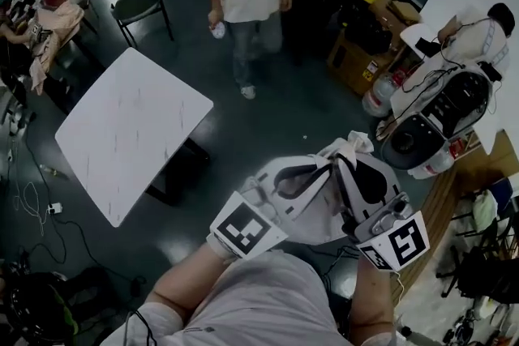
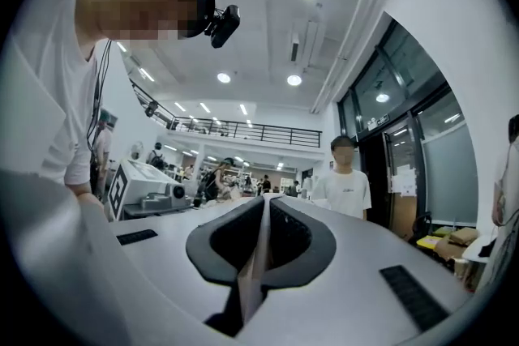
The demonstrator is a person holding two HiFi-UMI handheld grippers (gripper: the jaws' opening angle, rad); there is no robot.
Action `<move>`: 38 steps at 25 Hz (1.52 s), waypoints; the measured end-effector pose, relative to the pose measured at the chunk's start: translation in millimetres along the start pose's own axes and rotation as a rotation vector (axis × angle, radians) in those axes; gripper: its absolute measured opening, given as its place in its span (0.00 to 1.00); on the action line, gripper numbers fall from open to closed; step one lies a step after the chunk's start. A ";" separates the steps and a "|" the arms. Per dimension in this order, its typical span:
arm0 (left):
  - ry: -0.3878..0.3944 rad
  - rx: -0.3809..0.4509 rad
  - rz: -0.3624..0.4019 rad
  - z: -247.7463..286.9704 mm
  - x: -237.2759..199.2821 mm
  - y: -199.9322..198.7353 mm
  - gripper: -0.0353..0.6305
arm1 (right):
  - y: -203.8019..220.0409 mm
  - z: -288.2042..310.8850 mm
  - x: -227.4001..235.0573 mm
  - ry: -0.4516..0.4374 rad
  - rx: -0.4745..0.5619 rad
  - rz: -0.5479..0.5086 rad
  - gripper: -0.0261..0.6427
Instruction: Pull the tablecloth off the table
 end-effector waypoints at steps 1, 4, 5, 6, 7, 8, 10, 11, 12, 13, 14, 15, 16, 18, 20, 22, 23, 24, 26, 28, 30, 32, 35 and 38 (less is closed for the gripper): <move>-0.025 0.005 0.007 -10.1 -3.5 -2.9 0.07 | -2.4 7.7 -3.5 -0.015 0.012 -0.003 0.08; -0.118 0.022 0.019 -44.8 -13.7 -11.3 0.07 | -9.4 30.0 -14.5 -0.066 0.059 0.006 0.08; -0.149 0.028 0.025 -56.5 -16.2 -14.9 0.07 | -12.7 36.2 -18.1 -0.080 0.074 0.012 0.08; -0.180 0.034 0.033 -67.8 -18.4 -19.0 0.07 | -16.4 42.1 -21.6 -0.093 0.086 0.016 0.08; -0.210 0.039 0.043 -78.7 -20.5 -23.0 0.07 | -19.8 47.8 -25.1 -0.105 0.096 0.017 0.08; -0.241 0.044 0.052 -89.6 -22.4 -26.7 0.07 | -22.9 53.4 -28.6 -0.118 0.104 0.016 0.08; -0.303 0.053 0.068 -113.4 -25.0 -33.2 0.07 | -28.5 64.5 -36.8 -0.145 0.123 0.012 0.08; -0.336 0.061 0.075 -127.0 -25.8 -36.7 0.07 | -31.7 70.5 -41.5 -0.159 0.134 0.011 0.08; -0.371 0.074 0.080 -141.7 -26.8 -40.8 0.07 | -35.2 77.3 -46.5 -0.173 0.148 0.012 0.08; -0.409 0.088 0.086 -157.2 -28.1 -45.6 0.07 | -38.9 84.8 -51.6 -0.187 0.163 0.017 0.08; -0.446 0.100 0.091 -173.1 -29.6 -50.7 0.07 | -42.8 92.5 -57.1 -0.200 0.177 0.021 0.08; -0.483 0.108 0.097 -189.4 -31.1 -55.9 0.07 | -46.8 100.0 -63.0 -0.211 0.188 0.026 0.08; -0.518 0.112 0.103 -205.9 -32.3 -61.1 0.07 | -51.0 107.1 -69.3 -0.219 0.198 0.031 0.08; -0.589 0.118 0.108 -239.5 -34.5 -71.6 0.07 | -58.9 122.1 -82.1 -0.233 0.216 0.045 0.08; -0.666 0.127 0.115 -272.2 -35.9 -80.6 0.07 | -64.6 138.2 -92.5 -0.253 0.235 0.055 0.08; -0.752 0.129 0.136 -300.2 -35.0 -86.4 0.07 | -67.2 152.2 -98.2 -0.278 0.253 0.058 0.08; -0.785 0.132 0.152 -312.0 -33.0 -88.1 0.07 | -67.6 158.0 -100.3 -0.291 0.260 0.059 0.08; -0.814 0.136 0.167 -323.4 -30.0 -89.3 0.07 | -67.7 163.2 -103.1 -0.305 0.265 0.061 0.08; -0.877 0.142 0.187 -348.4 -22.6 -91.7 0.07 | -68.6 173.8 -112.5 -0.333 0.271 0.068 0.08; -0.947 0.154 0.200 -373.0 -16.0 -95.8 0.07 | -70.1 186.5 -122.7 -0.363 0.284 0.082 0.08; -1.016 0.168 0.215 -392.3 -10.3 -100.7 0.07 | -70.3 200.5 -130.2 -0.396 0.300 0.100 0.08; -1.084 0.182 0.238 -407.2 -5.7 -105.9 0.07 | -69.4 215.7 -136.4 -0.430 0.317 0.117 0.08; -1.180 0.200 0.271 -425.8 0.0 -112.1 0.07 | -68.0 238.0 -146.7 -0.479 0.341 0.122 0.08; -1.273 0.217 0.294 -444.0 8.1 -117.7 0.07 | -68.7 255.7 -157.8 -0.505 0.347 0.120 0.08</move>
Point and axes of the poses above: the fingertips, and each gripper's own axes: z forward along the fingers, x to its right, y out of its underside, the point moved 8 cm from there along -z, backward along the fingers, and after that the axes turned 10 degrees about -z, right-handed, at the moved point
